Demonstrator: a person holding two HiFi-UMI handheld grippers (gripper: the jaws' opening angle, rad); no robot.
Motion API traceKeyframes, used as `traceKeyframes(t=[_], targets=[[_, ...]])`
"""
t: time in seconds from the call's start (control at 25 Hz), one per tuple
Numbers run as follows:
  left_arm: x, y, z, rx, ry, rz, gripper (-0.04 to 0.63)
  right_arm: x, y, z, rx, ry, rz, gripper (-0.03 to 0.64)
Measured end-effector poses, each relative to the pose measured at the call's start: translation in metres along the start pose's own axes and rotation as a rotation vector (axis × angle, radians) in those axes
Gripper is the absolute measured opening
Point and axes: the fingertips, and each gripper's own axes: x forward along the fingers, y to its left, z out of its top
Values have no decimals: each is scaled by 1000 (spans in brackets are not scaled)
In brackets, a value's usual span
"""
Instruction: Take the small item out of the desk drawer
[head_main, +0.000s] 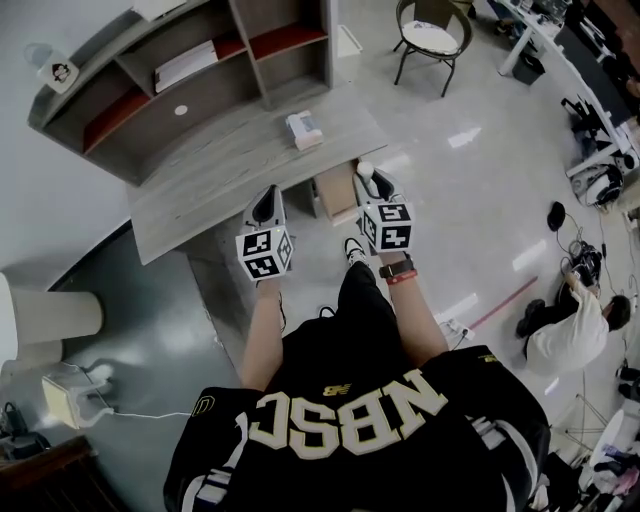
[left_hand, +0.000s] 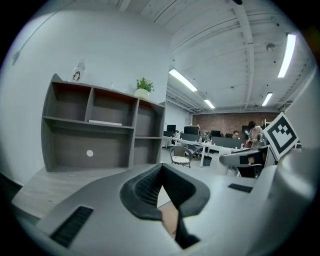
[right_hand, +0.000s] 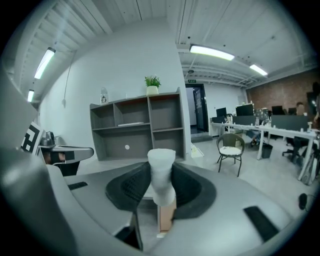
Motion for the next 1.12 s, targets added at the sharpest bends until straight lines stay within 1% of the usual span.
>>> traceKeyframes(t=[0.16,0.32,0.56,0.68,0.92,1.12], targets=[[-12,3,21,34,-47,18,12,-11,6,23,-31,-48,-5,137],[-23,2,43,48,-105,31,12,-22,10,46,-46,-104,-15,137],[-37,-1,76,80,-183,37,12,-42,19,83,-61,-242,-23,137],[-43,-2,88,86,-208,35,12,-51,25,96,-77,-287,-20,137],[-53,-1,97,94,-229,37,12,-56,33,101,-98,-301,-15,137],[-55,1,96,90,-215,41,12,-56,39,96,-67,-284,20,137]])
